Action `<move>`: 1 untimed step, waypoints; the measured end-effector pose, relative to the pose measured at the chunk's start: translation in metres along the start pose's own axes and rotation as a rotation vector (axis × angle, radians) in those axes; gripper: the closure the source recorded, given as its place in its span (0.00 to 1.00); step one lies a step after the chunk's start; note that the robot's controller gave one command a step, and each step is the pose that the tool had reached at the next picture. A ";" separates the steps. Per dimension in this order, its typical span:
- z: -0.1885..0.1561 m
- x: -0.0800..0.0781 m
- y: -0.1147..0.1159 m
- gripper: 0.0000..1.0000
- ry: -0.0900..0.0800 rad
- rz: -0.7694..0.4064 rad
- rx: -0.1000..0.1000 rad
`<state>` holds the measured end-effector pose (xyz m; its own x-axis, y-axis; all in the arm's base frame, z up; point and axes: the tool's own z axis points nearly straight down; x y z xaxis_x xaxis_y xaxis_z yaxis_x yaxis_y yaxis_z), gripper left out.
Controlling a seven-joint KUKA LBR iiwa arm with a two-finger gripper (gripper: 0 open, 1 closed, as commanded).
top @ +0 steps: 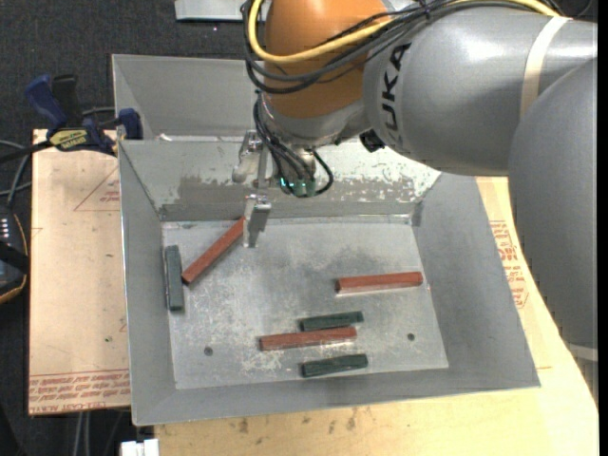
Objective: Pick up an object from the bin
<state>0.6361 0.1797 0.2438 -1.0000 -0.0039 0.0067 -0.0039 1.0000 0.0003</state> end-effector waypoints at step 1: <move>-0.005 -0.001 -0.001 0.00 -0.008 0.003 -0.001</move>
Offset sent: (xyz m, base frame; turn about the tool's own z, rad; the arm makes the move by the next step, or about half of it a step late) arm 0.0075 0.0098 -0.1573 -0.2166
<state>0.6375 0.1788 0.2489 -1.0000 -0.0012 -0.0011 -0.0012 1.0000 0.0014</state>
